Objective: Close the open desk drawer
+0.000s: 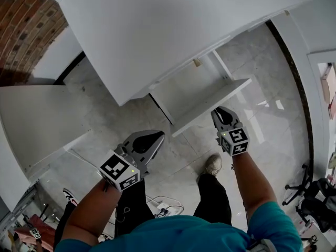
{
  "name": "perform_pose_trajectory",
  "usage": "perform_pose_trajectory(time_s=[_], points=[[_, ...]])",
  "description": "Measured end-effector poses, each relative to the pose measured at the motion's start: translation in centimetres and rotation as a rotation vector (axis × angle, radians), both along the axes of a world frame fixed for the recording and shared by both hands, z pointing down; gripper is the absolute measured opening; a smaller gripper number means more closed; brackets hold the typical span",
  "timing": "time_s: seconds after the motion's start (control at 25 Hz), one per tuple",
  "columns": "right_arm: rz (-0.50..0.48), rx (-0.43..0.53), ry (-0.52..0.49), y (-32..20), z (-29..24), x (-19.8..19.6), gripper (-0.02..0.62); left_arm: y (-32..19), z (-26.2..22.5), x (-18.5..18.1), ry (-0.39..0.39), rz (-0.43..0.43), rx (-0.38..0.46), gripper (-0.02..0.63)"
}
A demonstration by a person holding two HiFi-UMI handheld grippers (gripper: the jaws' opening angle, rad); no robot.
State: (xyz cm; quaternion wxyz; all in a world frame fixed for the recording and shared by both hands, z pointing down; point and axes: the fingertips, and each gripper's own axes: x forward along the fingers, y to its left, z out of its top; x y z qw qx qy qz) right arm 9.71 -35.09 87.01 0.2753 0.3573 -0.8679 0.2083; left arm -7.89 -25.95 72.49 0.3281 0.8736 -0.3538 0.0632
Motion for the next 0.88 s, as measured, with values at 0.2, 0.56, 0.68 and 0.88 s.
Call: perform_pose_trajectory(time_s=[0.2,0.56,0.68,0.88], points=[[-0.005,0.007,-0.005,-1.7,-0.1,-1.7,0.054,-0.2,0.2,-1.4,0.007,-0.017,-0.006,0.012],[-0.028,0.015,-0.003,-4.2,-0.2,-4.2,0.054,-0.7,0.4,-3.5,0.023,-0.051,-0.005,0.012],[-0.034,0.021,-0.002,-4.9,-0.2,-5.0,0.054,-0.7,0.5,-4.3,0.027,-0.062,-0.005,0.012],[-0.025,0.017,-0.017,-6.3,-0.2,-6.5,0.054,-0.6,0.6,-5.6,0.026,-0.073,-0.003,0.012]])
